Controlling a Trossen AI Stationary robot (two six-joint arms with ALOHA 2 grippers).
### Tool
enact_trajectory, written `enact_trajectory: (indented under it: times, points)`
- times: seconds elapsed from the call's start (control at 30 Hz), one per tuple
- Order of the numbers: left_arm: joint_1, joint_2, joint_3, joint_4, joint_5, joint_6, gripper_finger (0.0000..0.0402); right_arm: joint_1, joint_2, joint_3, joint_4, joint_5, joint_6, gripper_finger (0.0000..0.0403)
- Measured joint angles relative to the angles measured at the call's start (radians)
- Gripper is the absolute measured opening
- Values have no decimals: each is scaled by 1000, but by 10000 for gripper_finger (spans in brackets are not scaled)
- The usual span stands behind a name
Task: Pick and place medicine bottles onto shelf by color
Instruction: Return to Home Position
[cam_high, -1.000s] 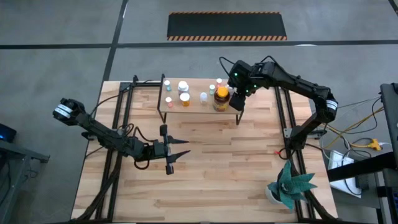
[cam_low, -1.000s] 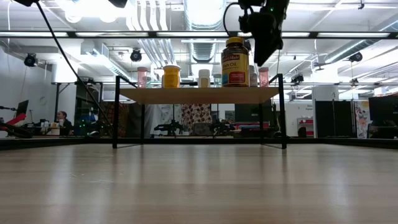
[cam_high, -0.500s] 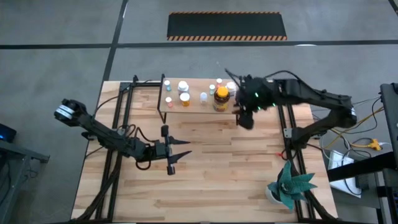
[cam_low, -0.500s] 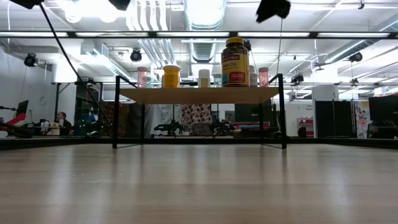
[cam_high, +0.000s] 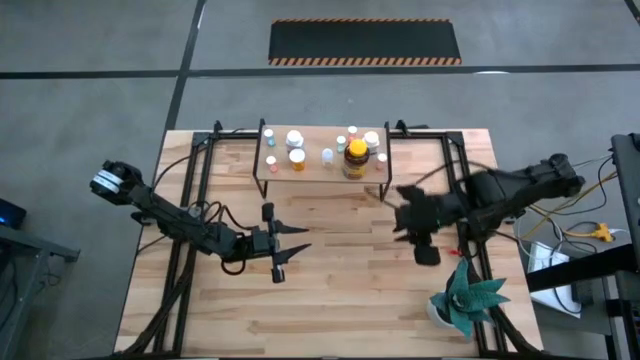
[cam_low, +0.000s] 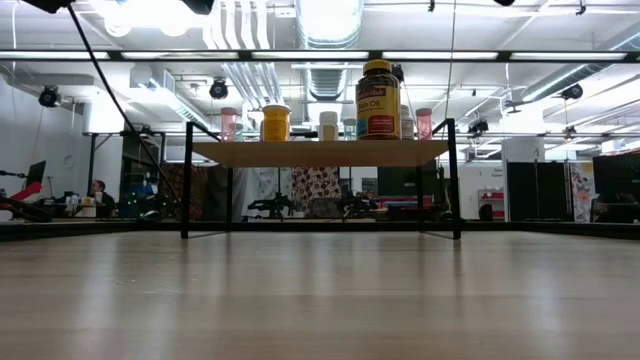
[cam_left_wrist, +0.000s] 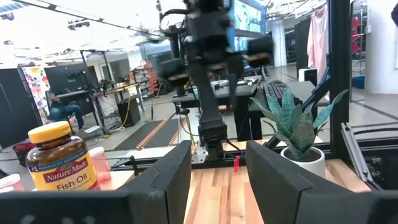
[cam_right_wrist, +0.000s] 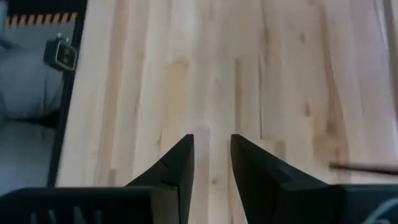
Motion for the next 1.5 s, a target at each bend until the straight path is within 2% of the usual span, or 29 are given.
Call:
enact_trajectory:
  times: [0.1,0.2,0.37,0.43,0.5,0.57,0.67,0.77,0.87,1.03,1.23,1.5]
  points:
    - [0,-26,-1,-3,-3,21,136,78,-43,-118,191,76,-62,81]
    - [0,-91,2,-35,-12,70,136,96,-107,-280,468,62,-210,62]
    - [3,-274,-6,-309,-18,116,136,36,-218,-567,947,16,-516,33]
    - [6,-341,-18,-413,-18,97,136,-22,-251,-680,1144,-45,-607,25]
    - [6,-400,-41,-478,-18,71,136,-100,-275,-782,1307,-159,-672,18]
    - [6,-452,-83,-477,-18,50,136,-193,-282,-871,1470,-272,-692,12]
    - [7,-528,-154,-465,-18,-5,136,-338,-280,-960,1652,-356,-675,9]
    - [7,-585,-231,-411,-19,-33,136,-475,-285,-991,1688,-498,-637,9]
    - [7,-623,-308,-336,-21,-34,136,-569,-309,-992,1698,-613,-524,8]
    - [7,-659,-414,-198,-21,-35,136,-626,-338,-1032,1690,-725,-479,8]
    - [7,-687,-474,-148,-21,-28,136,-626,-402,-1108,1699,-729,-510,8]
    - [7,-706,-482,-149,-21,3,136,-626,-534,-1176,1708,-725,-517,8]
